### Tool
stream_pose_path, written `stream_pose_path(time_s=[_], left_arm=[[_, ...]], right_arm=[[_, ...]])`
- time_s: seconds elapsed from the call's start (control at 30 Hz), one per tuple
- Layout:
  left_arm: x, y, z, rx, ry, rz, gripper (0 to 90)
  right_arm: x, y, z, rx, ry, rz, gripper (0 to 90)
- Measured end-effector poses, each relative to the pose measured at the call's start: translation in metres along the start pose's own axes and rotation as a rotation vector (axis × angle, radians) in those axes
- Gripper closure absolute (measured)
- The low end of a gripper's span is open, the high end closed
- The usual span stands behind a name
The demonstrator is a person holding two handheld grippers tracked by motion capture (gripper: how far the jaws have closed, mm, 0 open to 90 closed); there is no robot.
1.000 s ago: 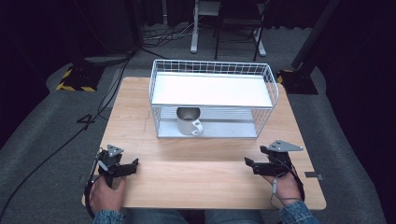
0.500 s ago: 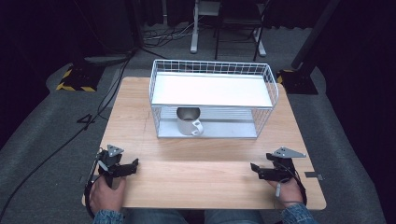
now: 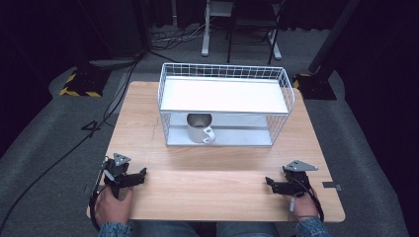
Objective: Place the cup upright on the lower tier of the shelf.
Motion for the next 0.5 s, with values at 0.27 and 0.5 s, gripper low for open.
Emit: stream_pose_path(time_s=[0.27,0.5], left_arm=[[0.0,0.0,0.0,0.0,0.001,0.0,11.6],[0.0,-0.0001,-0.0001,0.001,0.0,0.0,11.6]], right_arm=[[0.0037,-0.0018,-0.0021,0.009,-0.01,-0.001,8.9],[0.0044,-0.0019,-0.003,0.007,-0.017,-0.004,7.4]])
Point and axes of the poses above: each handheld gripper's, and its own axes: x roughly forward along the jaws, y roughly out of its top, z roughly to its right, the point moved 10 cm from there along x, roughly forward along the jaws, and after that the axes turned 6 degrees about -y, right-handed, at the moved point
